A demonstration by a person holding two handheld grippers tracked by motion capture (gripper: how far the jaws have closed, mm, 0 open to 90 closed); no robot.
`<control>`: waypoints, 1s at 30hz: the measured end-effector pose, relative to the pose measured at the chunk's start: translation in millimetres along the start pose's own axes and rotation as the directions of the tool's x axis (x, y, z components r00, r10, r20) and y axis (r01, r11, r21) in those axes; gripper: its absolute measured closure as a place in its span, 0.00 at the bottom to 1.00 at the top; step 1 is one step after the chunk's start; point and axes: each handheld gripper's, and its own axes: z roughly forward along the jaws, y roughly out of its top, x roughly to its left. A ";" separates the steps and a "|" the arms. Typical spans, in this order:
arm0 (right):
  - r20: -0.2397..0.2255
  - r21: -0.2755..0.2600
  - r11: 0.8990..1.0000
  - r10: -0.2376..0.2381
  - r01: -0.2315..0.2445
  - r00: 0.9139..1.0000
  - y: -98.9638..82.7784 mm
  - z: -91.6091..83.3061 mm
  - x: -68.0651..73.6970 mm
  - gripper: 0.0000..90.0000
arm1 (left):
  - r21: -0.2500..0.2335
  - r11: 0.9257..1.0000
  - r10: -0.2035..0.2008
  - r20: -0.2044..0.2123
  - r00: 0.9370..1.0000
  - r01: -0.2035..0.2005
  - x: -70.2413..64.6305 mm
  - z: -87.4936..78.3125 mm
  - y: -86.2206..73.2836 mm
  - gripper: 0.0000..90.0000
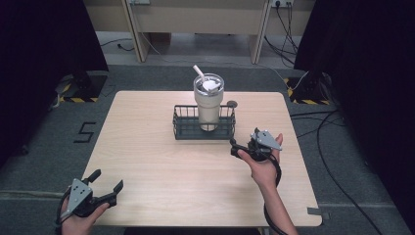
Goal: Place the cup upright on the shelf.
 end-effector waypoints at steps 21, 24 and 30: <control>0.058 0.014 1.000 0.019 -0.020 0.998 -19.6 -32.0 -22.6 0.09 | -0.001 1.000 0.000 -0.002 1.000 0.000 -0.3 -0.2 0.1 0.13; 0.072 0.011 1.000 0.026 -0.026 0.997 -22.1 -37.4 -27.9 0.10 | -0.001 1.000 0.001 -0.003 1.000 -0.001 -0.1 -0.2 0.1 0.13; 0.086 0.009 1.000 0.026 -0.027 0.996 -24.6 -45.0 -34.3 0.10 | -0.002 1.000 0.001 -0.002 1.000 -0.001 -0.5 -0.1 0.2 0.13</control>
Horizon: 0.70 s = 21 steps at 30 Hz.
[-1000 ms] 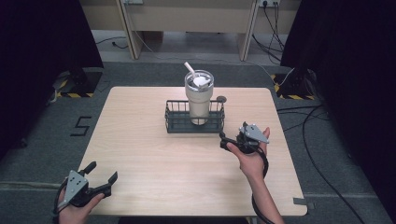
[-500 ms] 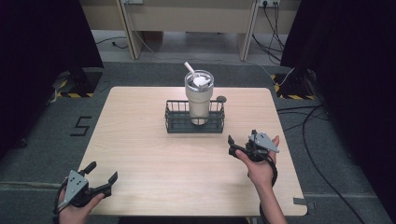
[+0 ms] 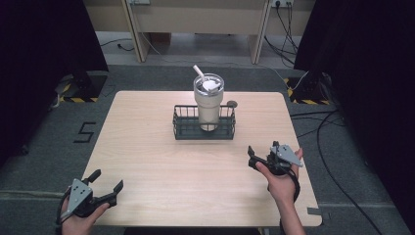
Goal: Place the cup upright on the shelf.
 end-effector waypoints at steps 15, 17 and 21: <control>0.044 0.013 1.000 0.016 -0.017 0.999 -12.0 -13.9 -19.7 0.11 | 0.001 1.000 -0.001 -0.002 1.000 0.001 0.1 0.0 -0.2 0.13; 0.050 0.015 1.000 0.019 -0.020 0.999 -14.1 -15.8 -22.0 0.11 | 0.002 1.000 -0.001 -0.001 1.000 0.001 0.1 0.0 -0.2 0.13; 0.062 0.021 0.999 0.026 -0.027 0.998 -18.4 -18.9 -26.7 0.11 | 0.002 1.000 0.000 -0.002 1.000 0.000 0.1 -0.1 -0.2 0.13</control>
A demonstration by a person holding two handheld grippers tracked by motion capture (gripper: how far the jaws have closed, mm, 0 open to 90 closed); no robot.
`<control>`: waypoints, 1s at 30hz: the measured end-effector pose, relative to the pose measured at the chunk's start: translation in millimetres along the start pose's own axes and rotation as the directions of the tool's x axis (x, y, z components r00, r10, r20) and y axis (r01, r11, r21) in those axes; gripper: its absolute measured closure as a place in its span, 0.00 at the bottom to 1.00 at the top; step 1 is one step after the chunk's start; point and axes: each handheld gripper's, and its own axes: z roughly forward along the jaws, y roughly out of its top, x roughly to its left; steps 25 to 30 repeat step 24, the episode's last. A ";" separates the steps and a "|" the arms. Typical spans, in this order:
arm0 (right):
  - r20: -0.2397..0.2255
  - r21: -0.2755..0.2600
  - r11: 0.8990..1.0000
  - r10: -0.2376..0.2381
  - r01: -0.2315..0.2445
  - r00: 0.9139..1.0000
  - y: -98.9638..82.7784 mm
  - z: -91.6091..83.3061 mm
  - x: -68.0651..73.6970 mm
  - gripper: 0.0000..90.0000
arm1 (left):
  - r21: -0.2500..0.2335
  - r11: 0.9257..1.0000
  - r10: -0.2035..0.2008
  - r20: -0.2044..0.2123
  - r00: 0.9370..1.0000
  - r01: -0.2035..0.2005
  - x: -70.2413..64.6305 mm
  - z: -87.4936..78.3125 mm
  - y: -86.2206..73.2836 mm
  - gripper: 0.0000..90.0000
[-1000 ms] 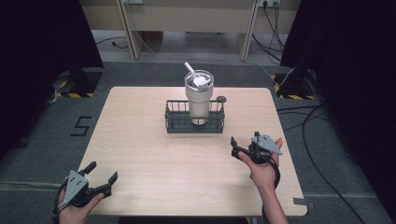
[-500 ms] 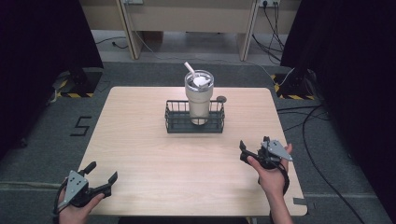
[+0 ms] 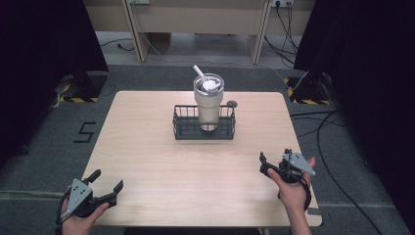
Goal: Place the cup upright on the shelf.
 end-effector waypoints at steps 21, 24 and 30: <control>0.039 0.019 0.999 0.034 -0.034 0.999 -19.0 -5.4 -15.7 0.13 | 0.001 1.000 0.000 0.002 1.000 0.000 0.0 1.2 -0.4 0.13; 0.037 0.021 0.999 0.036 -0.037 0.999 -19.4 -5.6 -15.2 0.13 | 0.002 1.000 0.004 0.002 1.000 -0.004 -0.2 1.0 0.0 0.13; 0.037 0.021 0.999 0.036 -0.037 0.999 -19.4 -5.6 -15.2 0.13 | 0.002 1.000 0.004 0.002 1.000 -0.004 -0.2 1.0 0.0 0.13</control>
